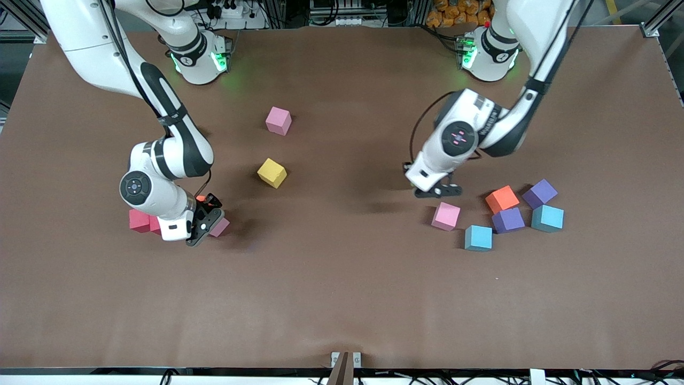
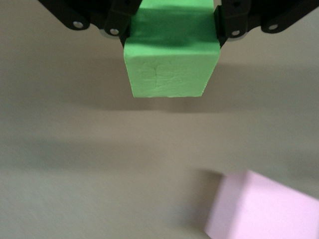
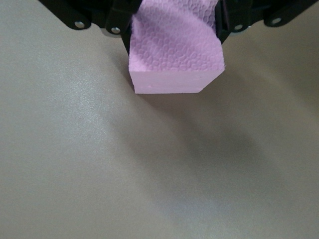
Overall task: Form number 2 with 11 blocks
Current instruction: 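Grasp and lift green with the left gripper while the right gripper lifts pink, then set the green down with the left gripper while the right gripper carries pink, then place pink beside green with the right gripper while the left gripper reaches lilac, then grasp the lilac cube with the left gripper while the right gripper releases pink, then carry lilac toward the row with the left gripper while the right gripper reaches orange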
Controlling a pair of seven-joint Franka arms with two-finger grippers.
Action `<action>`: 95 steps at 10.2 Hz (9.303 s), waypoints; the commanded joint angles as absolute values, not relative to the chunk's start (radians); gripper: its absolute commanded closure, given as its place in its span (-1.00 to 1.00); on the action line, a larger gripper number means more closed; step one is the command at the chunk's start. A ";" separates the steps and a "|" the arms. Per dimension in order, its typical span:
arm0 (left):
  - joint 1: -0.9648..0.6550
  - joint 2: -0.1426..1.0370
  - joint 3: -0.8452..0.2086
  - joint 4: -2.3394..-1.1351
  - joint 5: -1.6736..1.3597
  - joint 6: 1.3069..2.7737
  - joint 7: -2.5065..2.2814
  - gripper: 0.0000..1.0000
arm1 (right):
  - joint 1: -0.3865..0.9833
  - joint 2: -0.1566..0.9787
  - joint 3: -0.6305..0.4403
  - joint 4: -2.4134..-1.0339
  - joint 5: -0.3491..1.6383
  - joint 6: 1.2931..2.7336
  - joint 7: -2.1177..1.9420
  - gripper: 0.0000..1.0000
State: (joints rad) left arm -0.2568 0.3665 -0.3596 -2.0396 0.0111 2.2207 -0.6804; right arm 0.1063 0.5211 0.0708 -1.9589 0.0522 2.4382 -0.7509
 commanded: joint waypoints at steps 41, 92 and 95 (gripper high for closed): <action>-0.253 0.468 -0.175 -1.748 0.201 2.135 -0.440 -1.00 | 0.475 0.293 0.318 -2.147 0.052 2.402 -0.581 0.43; 0.063 0.169 -0.594 -2.249 0.009 2.356 -1.684 0.21 | 0.862 0.177 0.190 -2.381 0.052 2.590 -0.411 -1.00; 0.032 0.170 -0.626 -2.258 0.061 2.358 -1.970 0.11 | 0.801 0.086 0.192 -2.370 0.057 2.443 -0.431 -1.00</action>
